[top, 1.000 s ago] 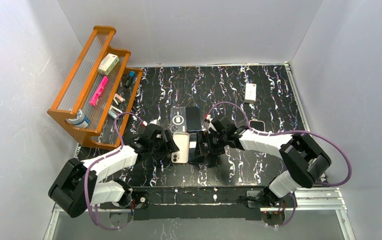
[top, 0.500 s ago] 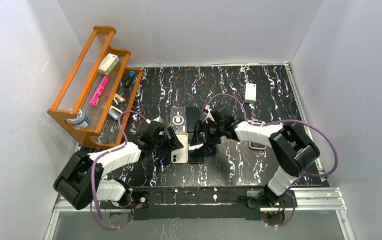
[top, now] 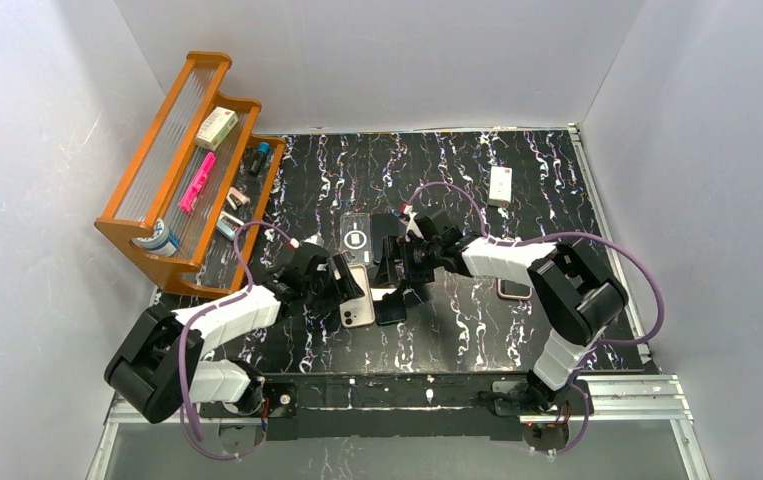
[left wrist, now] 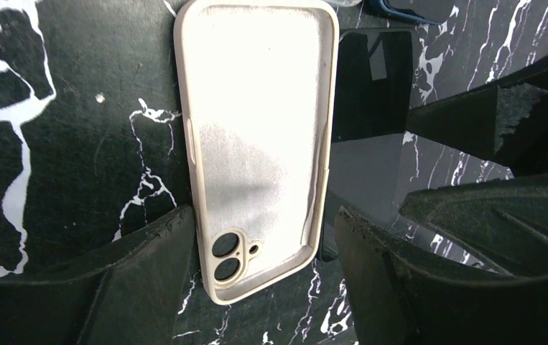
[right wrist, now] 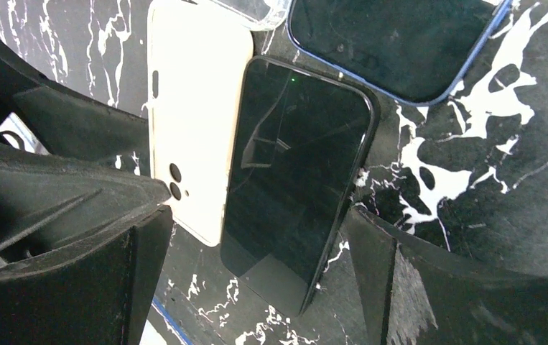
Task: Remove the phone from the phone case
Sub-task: Adjust the phone, then adjust the phone at the center of the board.
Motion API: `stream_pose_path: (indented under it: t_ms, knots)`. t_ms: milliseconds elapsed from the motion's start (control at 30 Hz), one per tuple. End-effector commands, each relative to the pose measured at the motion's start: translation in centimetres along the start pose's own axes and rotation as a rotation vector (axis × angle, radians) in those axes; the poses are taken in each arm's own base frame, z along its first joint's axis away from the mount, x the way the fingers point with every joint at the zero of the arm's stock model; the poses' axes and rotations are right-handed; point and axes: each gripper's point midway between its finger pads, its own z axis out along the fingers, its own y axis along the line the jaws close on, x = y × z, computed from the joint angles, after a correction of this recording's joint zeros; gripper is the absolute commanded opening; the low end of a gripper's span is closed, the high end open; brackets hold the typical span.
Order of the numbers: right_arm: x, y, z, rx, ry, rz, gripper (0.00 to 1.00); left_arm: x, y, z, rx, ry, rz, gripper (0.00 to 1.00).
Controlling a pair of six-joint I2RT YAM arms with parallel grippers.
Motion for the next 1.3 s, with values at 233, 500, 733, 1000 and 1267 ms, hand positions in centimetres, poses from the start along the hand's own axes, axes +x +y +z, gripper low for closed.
stream_pose_path:
  t_ms: [233, 500, 733, 1000, 1267]
  knots:
    - [0.5, -5.3, -5.1, 0.187, -0.109, 0.04, 0.99, -3.7, 2.6, -1.3, -0.18, -0.104, 0.101, 0.82]
    - [-4.4, -10.1, -12.5, 0.389, -0.346, 0.081, 0.99, -3.4, 0.6, 1.8, -0.103, -0.023, 0.089, 0.88]
    - [-6.0, -16.3, -18.2, 0.63, -0.486, 0.217, 0.99, -2.9, -1.5, 2.3, -0.013, 0.033, 0.092, 0.89]
    - [-6.8, -22.3, -22.8, 0.785, -0.536, 0.408, 0.99, -3.3, -2.5, 1.4, 0.016, 0.028, 0.118, 0.93]
    - [-4.3, -24.4, -19.7, 0.748, -0.405, 0.448, 0.99, -6.2, -1.7, -1.9, -0.053, -0.076, 0.17, 0.98]
